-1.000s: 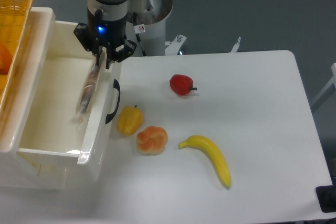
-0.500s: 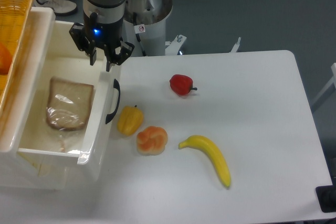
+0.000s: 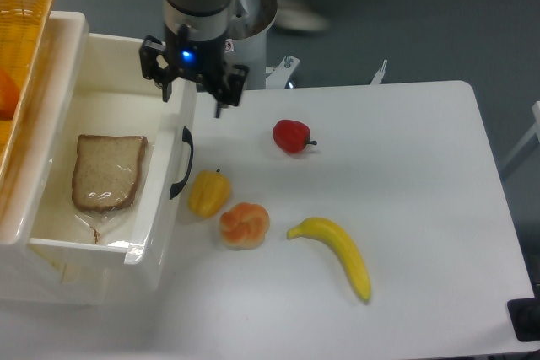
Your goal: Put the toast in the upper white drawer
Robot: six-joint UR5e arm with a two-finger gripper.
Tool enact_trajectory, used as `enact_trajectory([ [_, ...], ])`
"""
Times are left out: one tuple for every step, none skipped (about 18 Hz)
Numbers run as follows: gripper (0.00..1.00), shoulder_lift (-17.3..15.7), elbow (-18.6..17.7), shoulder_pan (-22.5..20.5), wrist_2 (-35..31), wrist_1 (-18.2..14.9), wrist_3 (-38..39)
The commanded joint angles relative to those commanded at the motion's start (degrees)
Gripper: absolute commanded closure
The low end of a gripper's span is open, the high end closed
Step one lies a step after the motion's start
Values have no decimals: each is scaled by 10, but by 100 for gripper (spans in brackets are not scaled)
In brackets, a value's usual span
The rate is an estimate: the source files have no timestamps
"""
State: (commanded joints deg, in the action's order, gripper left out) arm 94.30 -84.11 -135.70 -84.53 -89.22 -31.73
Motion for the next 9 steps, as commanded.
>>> enact_trajectory([
  [0,2,0,-4,-20,2,-2],
  [0,2,-1,-11,-33,11,-2],
  [0,4,-1,-17,-41,21,-3],
  [0,9,-1,-22,-47,32,-4],
  [0,15,-1,-26,-52,39,-22],
  [0,18,-1,-31,-61,40,-54],
  [0,24,-5,-34,-74,40,-88],
  [0,25,-11,-35,-84,40,-116],
  [0,25,-14,-35,-94,47,-133],
])
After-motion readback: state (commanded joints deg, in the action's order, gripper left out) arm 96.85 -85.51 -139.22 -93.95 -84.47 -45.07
